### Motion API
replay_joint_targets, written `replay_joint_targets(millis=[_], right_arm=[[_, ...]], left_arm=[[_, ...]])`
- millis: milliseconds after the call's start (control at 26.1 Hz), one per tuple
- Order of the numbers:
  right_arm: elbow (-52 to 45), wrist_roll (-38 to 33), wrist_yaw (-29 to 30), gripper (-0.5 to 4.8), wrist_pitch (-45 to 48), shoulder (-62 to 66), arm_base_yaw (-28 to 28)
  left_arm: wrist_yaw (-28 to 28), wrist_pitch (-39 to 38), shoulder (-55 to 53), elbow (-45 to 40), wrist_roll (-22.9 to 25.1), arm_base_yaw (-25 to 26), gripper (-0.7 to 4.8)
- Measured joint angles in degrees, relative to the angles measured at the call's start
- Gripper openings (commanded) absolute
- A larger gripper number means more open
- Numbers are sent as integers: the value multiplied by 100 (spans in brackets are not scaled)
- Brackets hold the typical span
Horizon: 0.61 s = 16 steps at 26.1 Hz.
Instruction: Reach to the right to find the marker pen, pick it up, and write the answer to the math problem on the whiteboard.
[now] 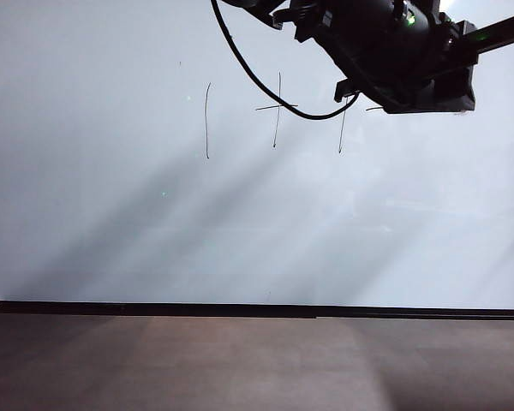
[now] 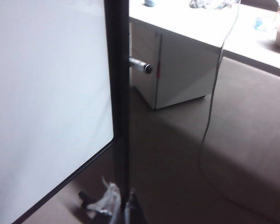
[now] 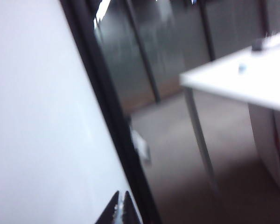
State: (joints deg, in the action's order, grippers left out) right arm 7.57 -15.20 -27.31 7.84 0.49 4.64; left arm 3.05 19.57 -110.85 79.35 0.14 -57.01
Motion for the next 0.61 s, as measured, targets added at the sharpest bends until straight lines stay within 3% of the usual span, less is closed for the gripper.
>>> replay_joint_targets(millis=[115, 230, 422, 613], right_arm=[[758, 367, -557, -2, 299, 177, -4], [1569, 1045, -588, -2, 304, 713, -13], [3008, 1727, -48, -2, 815, 2103, -17], [4266, 2417, 876, 8, 1078, 3707, -227]], left_arm=[[0, -57, 0, 0, 0, 22, 27], [2, -116, 2, 2, 0, 46, 27], [0, -157, 2, 2, 0, 48, 27], [0, -160, 2, 2, 0, 46, 27]])
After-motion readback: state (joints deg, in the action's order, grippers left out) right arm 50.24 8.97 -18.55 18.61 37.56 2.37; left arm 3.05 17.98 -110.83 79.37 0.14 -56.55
